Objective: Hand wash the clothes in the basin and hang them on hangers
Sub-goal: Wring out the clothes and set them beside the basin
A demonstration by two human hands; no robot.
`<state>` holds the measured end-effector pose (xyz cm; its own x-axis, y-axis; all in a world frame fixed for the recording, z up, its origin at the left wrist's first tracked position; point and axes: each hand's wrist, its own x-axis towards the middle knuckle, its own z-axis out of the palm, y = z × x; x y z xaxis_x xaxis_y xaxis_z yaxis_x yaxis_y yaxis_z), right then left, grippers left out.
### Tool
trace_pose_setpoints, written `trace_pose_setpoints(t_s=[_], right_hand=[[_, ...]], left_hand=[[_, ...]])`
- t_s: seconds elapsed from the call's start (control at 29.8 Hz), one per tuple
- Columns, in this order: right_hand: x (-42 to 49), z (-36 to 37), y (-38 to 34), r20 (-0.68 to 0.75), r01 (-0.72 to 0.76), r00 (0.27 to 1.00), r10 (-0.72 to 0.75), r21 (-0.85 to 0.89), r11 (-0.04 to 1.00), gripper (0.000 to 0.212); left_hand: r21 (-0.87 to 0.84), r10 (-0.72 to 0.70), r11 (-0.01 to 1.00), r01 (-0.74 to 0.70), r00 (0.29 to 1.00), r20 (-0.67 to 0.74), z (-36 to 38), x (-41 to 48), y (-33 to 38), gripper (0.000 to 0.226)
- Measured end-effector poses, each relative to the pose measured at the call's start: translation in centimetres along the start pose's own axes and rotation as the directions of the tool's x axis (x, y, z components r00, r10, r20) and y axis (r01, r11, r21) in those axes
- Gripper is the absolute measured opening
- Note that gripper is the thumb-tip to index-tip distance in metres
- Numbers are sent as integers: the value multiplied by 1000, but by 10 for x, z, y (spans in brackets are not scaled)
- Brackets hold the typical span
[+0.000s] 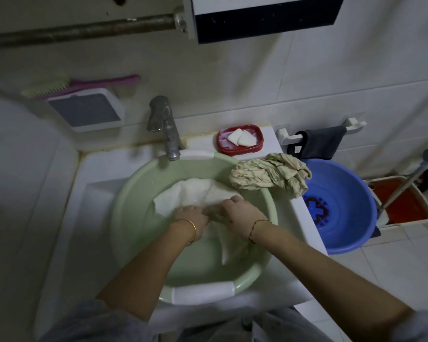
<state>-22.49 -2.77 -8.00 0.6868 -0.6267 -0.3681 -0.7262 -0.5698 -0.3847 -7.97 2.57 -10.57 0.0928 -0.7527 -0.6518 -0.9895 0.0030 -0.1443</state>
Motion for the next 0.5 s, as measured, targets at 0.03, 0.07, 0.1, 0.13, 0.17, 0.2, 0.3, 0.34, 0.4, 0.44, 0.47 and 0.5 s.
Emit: trace_pose_setpoints(t_s=[0.03, 0.07, 0.1, 0.13, 0.17, 0.2, 0.3, 0.34, 0.4, 0.44, 0.47, 0.5], right_hand=[[5, 3, -4, 18, -13, 1000, 13, -16, 1000, 42], [9, 7, -5, 36, -22, 999, 23, -29, 999, 47], [14, 10, -7, 54, -28, 998, 30, -39, 999, 53], [18, 14, -10, 80, -40, 996, 43, -42, 998, 60], [22, 19, -14, 117, -63, 991, 66, -33, 998, 69], [25, 23, -18, 161, -97, 982, 98, -13, 995, 78], [31, 34, -27, 272, -170, 947, 174, -36, 985, 89], [33, 36, -29, 296, -155, 939, 177, -96, 983, 85], [35, 36, -31, 361, -51, 924, 125, -209, 977, 62], [33, 35, -32, 413, -9, 904, 107, -232, 973, 54], [32, 37, -34, 464, 23, 881, 94, -241, 970, 51], [30, 38, -35, 517, 45, 851, 91, -245, 968, 53]], left_hand=[[-20, 21, 1000, -21, 1000, 20, 0, -4, -2, 39], [-67, 51, 997, -48, 998, 40, -2, -7, -3, 39], [-135, 84, 988, -75, 995, 62, -3, -10, -5, 39], [-200, 120, 975, -101, 989, 88, -4, -15, -7, 40], [-244, 155, 962, -126, 982, 105, -5, -19, -10, 39], [-272, 189, 950, -154, 976, 108, -5, -22, -12, 36], [-378, 240, 903, -206, 970, 45, 1, -25, -23, 10], [-424, 216, 885, -193, 976, 6, 5, -25, -28, 7], [-486, 102, 863, -139, 990, -102, 7, -24, -40, 16], [-453, 13, 887, -90, 985, -170, 8, -21, -46, 22], [-404, -78, 914, -18, 972, -220, 10, -18, -52, 27], [-379, -176, 922, 80, 959, -224, 12, -14, -57, 33]])
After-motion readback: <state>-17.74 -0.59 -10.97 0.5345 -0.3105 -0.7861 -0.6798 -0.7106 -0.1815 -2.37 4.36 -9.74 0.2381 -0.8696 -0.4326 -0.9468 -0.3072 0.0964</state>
